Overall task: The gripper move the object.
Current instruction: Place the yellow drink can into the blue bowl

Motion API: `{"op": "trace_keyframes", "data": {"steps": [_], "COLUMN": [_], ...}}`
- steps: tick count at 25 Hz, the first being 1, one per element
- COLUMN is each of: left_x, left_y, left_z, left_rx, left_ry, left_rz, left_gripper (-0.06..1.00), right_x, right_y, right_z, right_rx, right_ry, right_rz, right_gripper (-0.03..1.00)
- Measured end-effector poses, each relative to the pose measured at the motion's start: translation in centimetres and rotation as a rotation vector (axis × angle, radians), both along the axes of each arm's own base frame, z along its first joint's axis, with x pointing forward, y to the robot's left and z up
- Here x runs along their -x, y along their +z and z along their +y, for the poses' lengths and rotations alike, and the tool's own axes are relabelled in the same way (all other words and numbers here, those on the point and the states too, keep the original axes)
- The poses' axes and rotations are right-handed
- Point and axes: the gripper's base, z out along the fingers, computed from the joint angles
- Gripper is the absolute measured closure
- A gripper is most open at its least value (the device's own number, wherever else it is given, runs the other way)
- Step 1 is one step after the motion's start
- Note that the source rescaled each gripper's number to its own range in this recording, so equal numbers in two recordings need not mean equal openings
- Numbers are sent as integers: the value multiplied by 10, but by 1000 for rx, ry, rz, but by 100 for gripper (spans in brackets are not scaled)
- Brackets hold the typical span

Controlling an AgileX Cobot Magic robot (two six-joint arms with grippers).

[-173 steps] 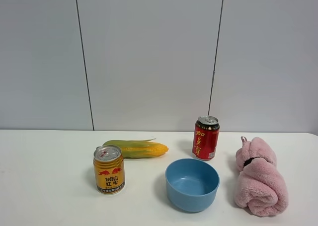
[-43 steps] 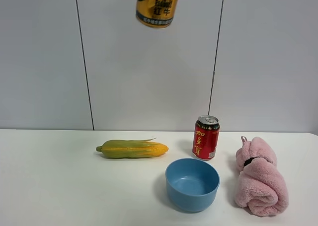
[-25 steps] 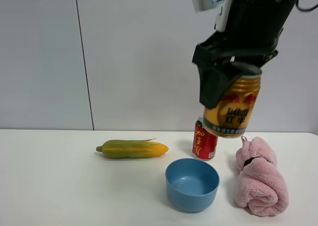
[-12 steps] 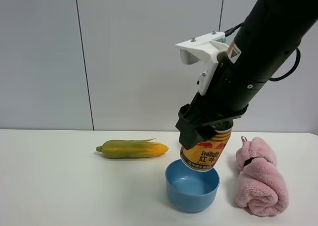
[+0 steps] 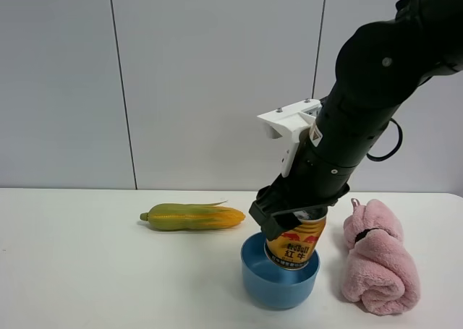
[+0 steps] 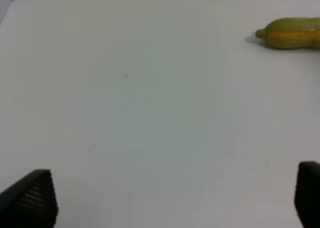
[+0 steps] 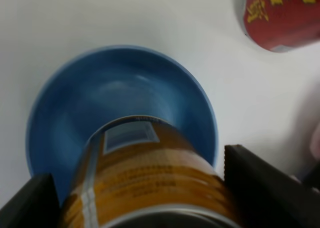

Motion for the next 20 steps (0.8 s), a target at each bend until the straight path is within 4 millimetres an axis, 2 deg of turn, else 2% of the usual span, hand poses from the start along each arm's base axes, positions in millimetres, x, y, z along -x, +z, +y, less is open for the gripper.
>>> {"op": "trace_keyframes", "data": {"steps": [11,20], "left_x": [0,0], "left_y": [0,0], "left_z": [0,0], "left_rx": [-1,-1], "left_ry": [0,0], "left_rz": [0,0], "left_gripper": [-6,-6], "right_x": [-8,-11], "right_y": [-20,-22], "right_z": [6,3], "right_rx": [-7,-2], "right_ry": [6,-6], "right_rz": [3,8], "right_gripper": [97,97]}}
